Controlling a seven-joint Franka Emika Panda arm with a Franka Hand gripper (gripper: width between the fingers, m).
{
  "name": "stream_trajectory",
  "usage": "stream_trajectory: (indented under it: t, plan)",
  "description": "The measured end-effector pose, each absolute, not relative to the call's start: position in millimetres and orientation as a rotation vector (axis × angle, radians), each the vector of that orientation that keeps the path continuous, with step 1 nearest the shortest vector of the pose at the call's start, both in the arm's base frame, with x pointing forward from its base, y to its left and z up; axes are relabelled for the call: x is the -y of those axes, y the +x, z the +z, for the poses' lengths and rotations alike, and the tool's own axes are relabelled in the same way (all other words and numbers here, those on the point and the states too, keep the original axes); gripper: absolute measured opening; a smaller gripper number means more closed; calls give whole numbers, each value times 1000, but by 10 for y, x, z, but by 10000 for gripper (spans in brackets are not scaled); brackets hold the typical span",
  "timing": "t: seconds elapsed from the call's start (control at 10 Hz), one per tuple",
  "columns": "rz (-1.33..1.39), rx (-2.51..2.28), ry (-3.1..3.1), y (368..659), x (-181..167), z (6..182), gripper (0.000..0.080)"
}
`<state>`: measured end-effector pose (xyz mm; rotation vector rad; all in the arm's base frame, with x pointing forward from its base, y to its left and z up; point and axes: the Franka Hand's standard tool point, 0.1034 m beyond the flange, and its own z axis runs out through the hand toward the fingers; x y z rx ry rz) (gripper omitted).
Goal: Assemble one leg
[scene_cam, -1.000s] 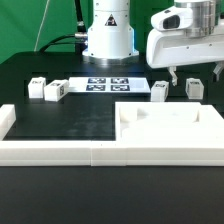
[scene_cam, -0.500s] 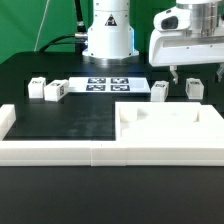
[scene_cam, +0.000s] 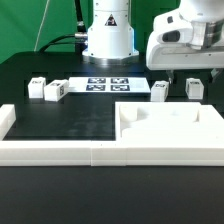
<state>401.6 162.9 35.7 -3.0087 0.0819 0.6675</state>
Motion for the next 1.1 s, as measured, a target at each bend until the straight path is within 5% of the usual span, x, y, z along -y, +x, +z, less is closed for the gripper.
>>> stream_trajectory:
  t: [0.5, 1.1]
  plan:
    - [1355, -73, -2780, 3899, -1746, 306, 649]
    - [1403, -92, -2768, 3758, -1750, 78, 649]
